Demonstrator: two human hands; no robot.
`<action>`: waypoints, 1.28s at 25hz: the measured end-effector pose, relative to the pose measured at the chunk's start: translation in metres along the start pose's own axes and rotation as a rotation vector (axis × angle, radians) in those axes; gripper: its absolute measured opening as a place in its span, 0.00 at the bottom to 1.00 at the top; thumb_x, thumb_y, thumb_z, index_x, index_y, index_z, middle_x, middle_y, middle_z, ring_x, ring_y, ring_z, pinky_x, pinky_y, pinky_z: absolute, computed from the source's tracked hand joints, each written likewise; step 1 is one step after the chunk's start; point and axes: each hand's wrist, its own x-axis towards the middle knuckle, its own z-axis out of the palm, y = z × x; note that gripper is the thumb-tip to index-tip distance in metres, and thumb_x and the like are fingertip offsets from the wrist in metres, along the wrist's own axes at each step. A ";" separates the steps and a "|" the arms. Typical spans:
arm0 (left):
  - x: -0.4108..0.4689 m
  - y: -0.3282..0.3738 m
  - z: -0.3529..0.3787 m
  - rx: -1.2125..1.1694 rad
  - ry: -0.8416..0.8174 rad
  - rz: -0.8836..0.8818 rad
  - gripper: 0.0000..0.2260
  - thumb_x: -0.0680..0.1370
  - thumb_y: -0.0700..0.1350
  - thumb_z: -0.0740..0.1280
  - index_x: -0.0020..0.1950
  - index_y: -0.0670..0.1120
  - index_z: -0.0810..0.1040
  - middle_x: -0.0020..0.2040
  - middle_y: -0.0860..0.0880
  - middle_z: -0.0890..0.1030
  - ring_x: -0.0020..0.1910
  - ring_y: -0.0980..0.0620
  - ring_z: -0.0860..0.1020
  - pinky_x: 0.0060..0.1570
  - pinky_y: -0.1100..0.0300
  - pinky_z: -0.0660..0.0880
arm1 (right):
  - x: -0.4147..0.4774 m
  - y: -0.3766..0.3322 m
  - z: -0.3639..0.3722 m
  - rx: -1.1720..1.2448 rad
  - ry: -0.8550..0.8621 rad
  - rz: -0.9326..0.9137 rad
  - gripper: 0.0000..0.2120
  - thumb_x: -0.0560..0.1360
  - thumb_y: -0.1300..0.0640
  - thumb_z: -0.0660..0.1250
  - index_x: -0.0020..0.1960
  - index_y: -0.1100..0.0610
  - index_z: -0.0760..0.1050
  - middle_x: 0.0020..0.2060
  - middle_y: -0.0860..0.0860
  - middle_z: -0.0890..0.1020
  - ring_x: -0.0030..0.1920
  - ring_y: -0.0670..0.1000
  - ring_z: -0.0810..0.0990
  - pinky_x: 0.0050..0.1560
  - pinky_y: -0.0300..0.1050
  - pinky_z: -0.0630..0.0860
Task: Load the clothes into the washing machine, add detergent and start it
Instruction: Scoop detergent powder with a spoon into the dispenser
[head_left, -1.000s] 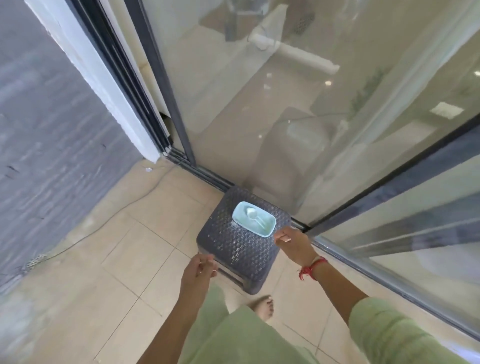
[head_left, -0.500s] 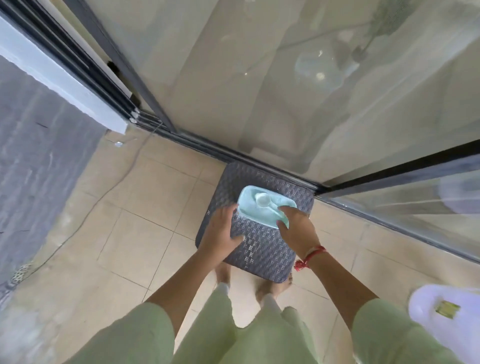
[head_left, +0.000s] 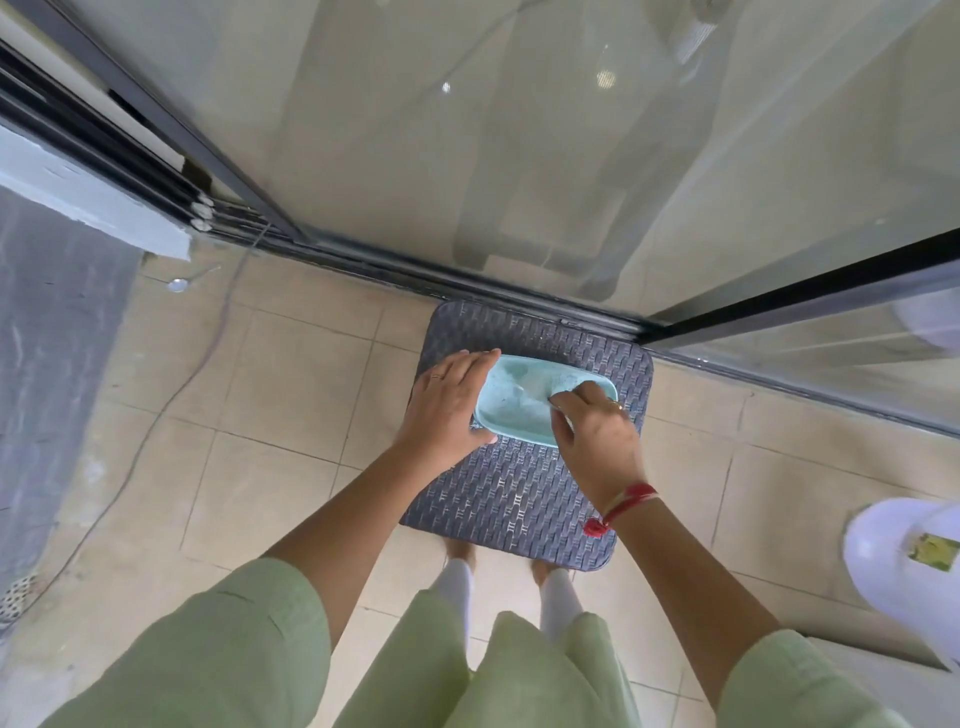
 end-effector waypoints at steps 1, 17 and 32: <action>0.001 0.000 0.000 -0.007 -0.001 0.000 0.43 0.66 0.51 0.77 0.75 0.47 0.58 0.71 0.48 0.66 0.72 0.48 0.62 0.70 0.49 0.60 | 0.001 -0.004 -0.002 -0.017 0.008 0.000 0.01 0.69 0.64 0.71 0.40 0.60 0.80 0.35 0.53 0.77 0.27 0.56 0.77 0.28 0.45 0.75; 0.007 -0.001 -0.002 -0.041 0.036 -0.021 0.41 0.63 0.49 0.78 0.72 0.46 0.64 0.68 0.47 0.71 0.69 0.46 0.66 0.65 0.47 0.67 | 0.010 -0.003 0.000 -0.424 -0.119 -0.572 0.07 0.65 0.66 0.67 0.36 0.56 0.80 0.33 0.48 0.76 0.28 0.49 0.75 0.33 0.42 0.73; 0.006 -0.001 0.000 -0.088 0.025 -0.040 0.41 0.64 0.50 0.78 0.73 0.48 0.63 0.68 0.49 0.70 0.69 0.48 0.65 0.65 0.50 0.66 | -0.003 -0.065 -0.003 -0.157 -0.200 0.055 0.07 0.66 0.67 0.72 0.32 0.59 0.77 0.26 0.52 0.74 0.23 0.50 0.69 0.27 0.37 0.62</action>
